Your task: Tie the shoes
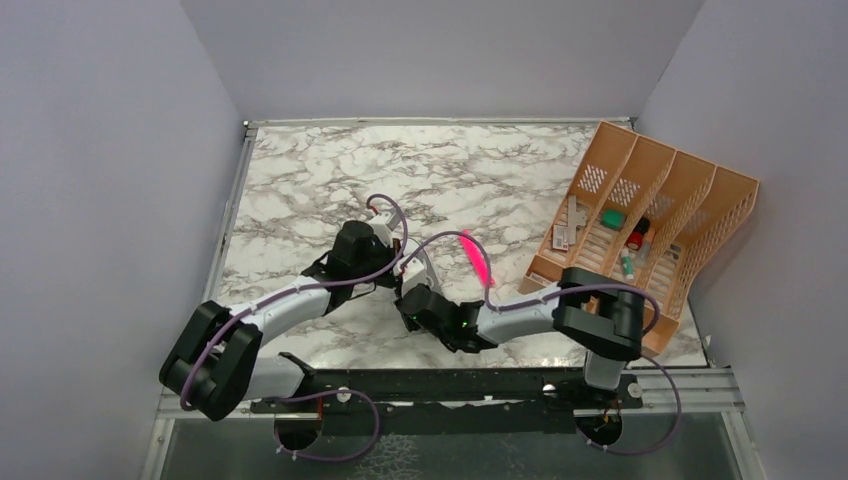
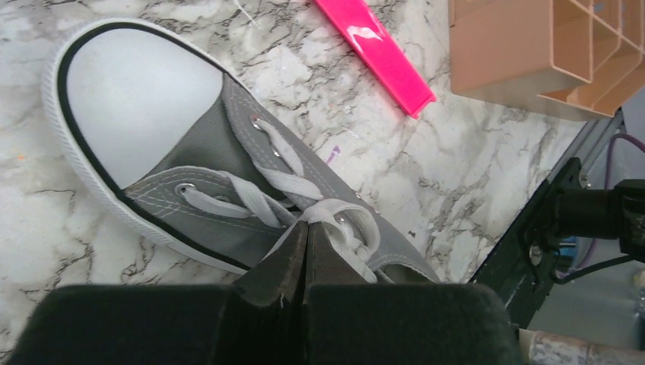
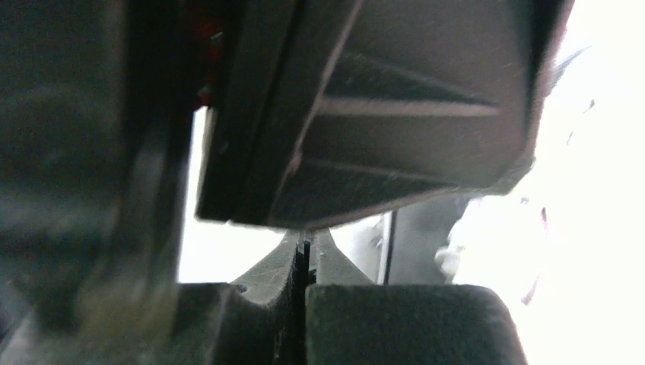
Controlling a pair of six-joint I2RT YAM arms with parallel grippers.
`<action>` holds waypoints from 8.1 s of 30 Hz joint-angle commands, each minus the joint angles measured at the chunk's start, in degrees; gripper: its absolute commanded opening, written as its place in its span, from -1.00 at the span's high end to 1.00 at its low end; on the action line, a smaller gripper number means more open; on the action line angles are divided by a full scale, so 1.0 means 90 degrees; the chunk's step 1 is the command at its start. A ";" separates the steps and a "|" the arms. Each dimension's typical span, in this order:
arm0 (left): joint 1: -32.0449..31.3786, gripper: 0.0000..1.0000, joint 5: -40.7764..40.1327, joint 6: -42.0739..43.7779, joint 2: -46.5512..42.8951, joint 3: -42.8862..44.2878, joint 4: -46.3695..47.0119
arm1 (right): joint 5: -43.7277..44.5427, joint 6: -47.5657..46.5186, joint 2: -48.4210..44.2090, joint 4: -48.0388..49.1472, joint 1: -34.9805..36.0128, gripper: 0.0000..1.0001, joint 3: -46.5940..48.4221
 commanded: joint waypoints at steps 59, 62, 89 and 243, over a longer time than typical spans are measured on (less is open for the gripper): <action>0.0146 1.00 0.0687 0.0059 -0.0977 0.0226 -0.1293 | -0.3594 -0.0125 -0.1831 -0.8018 -0.3385 0.79 0.1969; 0.0147 1.00 0.0784 0.0062 -0.0880 0.0261 -0.1245 | -0.3837 -0.0222 -0.1527 -0.6993 -0.3851 0.75 0.1501; 0.0244 1.00 0.0891 -0.0122 -0.0829 0.0265 -0.1177 | -0.8267 -0.6660 -0.1994 -0.2874 -0.3623 -0.08 -0.0061; 0.0266 0.32 0.1981 0.2130 0.0720 0.1390 -0.1796 | -0.6608 -0.0341 -0.2605 -0.0782 -0.3202 0.99 -0.1355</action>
